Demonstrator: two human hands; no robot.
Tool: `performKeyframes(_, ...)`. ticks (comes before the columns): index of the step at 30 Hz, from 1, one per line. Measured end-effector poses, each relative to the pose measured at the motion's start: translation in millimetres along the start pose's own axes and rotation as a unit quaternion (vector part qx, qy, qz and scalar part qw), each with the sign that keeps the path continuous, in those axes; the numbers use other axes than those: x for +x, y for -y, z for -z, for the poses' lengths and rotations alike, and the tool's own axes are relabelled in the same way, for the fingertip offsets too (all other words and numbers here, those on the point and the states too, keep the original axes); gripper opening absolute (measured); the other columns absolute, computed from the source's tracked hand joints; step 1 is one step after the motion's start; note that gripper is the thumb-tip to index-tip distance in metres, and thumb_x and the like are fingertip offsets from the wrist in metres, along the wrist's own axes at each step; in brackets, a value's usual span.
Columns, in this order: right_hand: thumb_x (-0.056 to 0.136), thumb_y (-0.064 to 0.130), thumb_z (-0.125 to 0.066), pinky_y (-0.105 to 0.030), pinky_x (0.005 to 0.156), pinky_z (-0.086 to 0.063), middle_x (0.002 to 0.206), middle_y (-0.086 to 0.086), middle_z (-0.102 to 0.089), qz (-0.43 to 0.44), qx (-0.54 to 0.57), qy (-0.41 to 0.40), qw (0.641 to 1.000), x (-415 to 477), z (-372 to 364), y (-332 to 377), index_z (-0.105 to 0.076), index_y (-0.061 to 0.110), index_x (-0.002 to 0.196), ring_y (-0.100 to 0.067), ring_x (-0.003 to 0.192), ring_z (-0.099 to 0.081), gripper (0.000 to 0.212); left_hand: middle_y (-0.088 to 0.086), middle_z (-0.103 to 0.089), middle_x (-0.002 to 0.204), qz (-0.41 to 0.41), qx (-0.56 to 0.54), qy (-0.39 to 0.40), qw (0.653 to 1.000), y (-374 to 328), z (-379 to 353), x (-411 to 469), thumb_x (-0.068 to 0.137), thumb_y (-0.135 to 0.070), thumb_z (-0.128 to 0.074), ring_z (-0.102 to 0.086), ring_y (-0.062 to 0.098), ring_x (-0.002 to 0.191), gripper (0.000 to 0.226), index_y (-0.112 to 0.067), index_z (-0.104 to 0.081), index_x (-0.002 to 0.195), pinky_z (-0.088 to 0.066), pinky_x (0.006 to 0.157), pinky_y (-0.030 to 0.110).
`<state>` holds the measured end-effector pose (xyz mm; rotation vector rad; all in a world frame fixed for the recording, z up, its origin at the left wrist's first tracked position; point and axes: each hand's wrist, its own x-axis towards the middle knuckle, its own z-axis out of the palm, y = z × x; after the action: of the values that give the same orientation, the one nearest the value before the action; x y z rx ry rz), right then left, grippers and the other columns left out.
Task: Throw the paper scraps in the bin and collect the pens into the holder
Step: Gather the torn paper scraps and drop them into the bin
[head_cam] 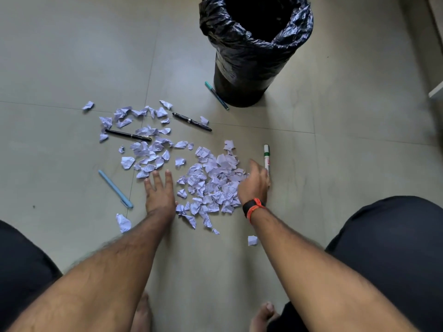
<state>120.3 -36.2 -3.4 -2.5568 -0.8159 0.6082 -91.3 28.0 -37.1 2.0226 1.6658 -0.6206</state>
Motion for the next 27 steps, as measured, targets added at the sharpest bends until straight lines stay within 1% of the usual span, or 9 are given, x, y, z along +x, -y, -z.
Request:
performKeyframes(2, 0.081, -0.003, -0.053, -0.04, 0.099, -0.039, 0.136, -0.016, -0.043, -0.142, 0.012, -0.008, 0.99, -19.9, 3.0, -13.3, -0.045, 0.015, 0.133, -0.039, 0.125, -0.042, 0.057, 0.017, 0.02, 0.159, 0.0, -0.006, -0.001, 1.0, 0.6, -0.4, 0.0, 0.096, -0.025, -0.056, 0.014, 0.041, 0.147, 0.095, -0.018, 0.02, 0.151, -0.024, 0.118, 0.044)
performKeyframes(5, 0.084, 0.005, -0.059, -0.044, 0.096, -0.042, 0.138, -0.017, -0.035, -0.309, 0.003, 0.048, 0.95, -55.6, 4.0, -25.1, -0.04, 0.01, 0.129, -0.041, 0.127, -0.039, 0.05, 0.013, 0.02, 0.16, 0.001, -0.028, 0.0, 1.0, 3.3, 1.4, -2.9, 0.094, -0.028, -0.059, 0.014, 0.039, 0.147, 0.097, -0.022, 0.019, 0.152, -0.03, 0.115, 0.045)
performKeyframes(9, 0.083, 0.002, -0.058, -0.044, 0.1, -0.037, 0.142, -0.022, -0.031, -0.417, 0.069, 0.04, 0.905, -89.7, -7.2, -33.4, -0.037, 0.003, 0.13, -0.044, 0.128, -0.038, 0.051, 0.011, 0.019, 0.16, -0.001, -0.032, -0.003, 0.999, 1.4, 4.5, -7.7, 0.094, -0.029, -0.058, 0.014, 0.036, 0.148, 0.097, -0.023, 0.019, 0.151, -0.029, 0.116, 0.043)
performKeyframes(13, 0.082, -0.003, -0.054, -0.043, 0.101, -0.037, 0.136, -0.023, -0.037, -0.357, 0.137, 0.027, 0.924, -92.7, -29.6, -18.7, -0.043, 0.002, 0.122, -0.047, 0.119, -0.045, 0.041, 0.013, 0.013, 0.161, -0.001, -0.044, -0.032, 0.998, 4.3, 4.3, -12.5, 0.095, -0.025, -0.058, 0.008, 0.035, 0.149, 0.091, -0.021, 0.011, 0.154, -0.02, 0.119, 0.042)
performKeyframes(17, 0.082, 0.001, -0.058, -0.035, 0.095, -0.044, 0.125, -0.015, -0.056, -0.237, 0.19, 0.075, 0.95, -68.1, -40.9, 0.7, -0.052, 0.007, 0.118, -0.034, 0.114, -0.056, 0.037, 0.013, 0.004, 0.162, -0.012, -0.104, -0.056, 0.993, 6.2, -1.8, -15.3, 0.094, -0.023, -0.059, 0.001, 0.033, 0.149, 0.082, -0.015, -0.004, 0.155, -0.014, 0.12, 0.039)
performKeyframes(20, 0.083, 0.006, -0.052, -0.035, 0.09, -0.05, 0.111, -0.011, -0.066, -0.24, 0.214, 0.038, 0.946, -50.7, -42.0, -2.7, -0.058, 0.013, 0.11, -0.03, 0.102, -0.063, 0.029, 0.015, -0.031, 0.152, -0.021, -0.14, -0.149, 0.979, 16.6, -13.6, -22.6, 0.093, -0.016, -0.058, -0.027, 0.033, 0.14, 0.06, -0.009, -0.031, 0.147, -0.028, 0.114, 0.037)
performKeyframes(22, 0.076, 0.015, -0.05, -0.044, 0.088, -0.054, 0.108, -0.013, -0.068, -0.28, 0.229, 0.012, 0.932, -48.1, -44.3, -10.4, -0.057, 0.023, 0.102, -0.035, 0.097, -0.066, 0.028, 0.012, -0.049, 0.136, -0.016, -0.142, -0.227, 0.963, 29.0, -21.1, -33.8, 0.09, -0.01, -0.058, -0.042, 0.033, 0.126, 0.048, -0.008, -0.046, 0.136, -0.037, 0.106, 0.038)
performKeyframes(25, 0.075, 0.015, -0.05, -0.044, 0.091, -0.053, 0.112, -0.013, -0.068, -0.287, 0.201, 0.026, 0.936, -58.8, -47.1, -12.6, -0.056, 0.024, 0.104, -0.036, 0.101, -0.066, 0.03, 0.014, -0.053, 0.125, 0.113, -0.204, -0.304, 0.924, 52.3, -29.7, -50.4, 0.085, -0.002, -0.053, -0.044, 0.035, 0.119, 0.042, -0.008, -0.051, 0.127, -0.037, 0.104, 0.042)
performKeyframes(27, 0.081, 0.008, -0.053, -0.039, 0.094, -0.049, 0.118, -0.014, -0.065, -0.273, 0.175, 0.036, 0.945, -69.2, -43.4, -9.4, -0.057, 0.015, 0.112, -0.035, 0.108, -0.062, 0.032, 0.019, -0.05, 0.128, 0.264, -0.291, -0.315, 0.864, 63.0, -32.2, -55.2, 0.088, -0.006, -0.053, -0.041, 0.039, 0.121, 0.038, -0.004, -0.051, 0.126, -0.034, 0.107, 0.044)
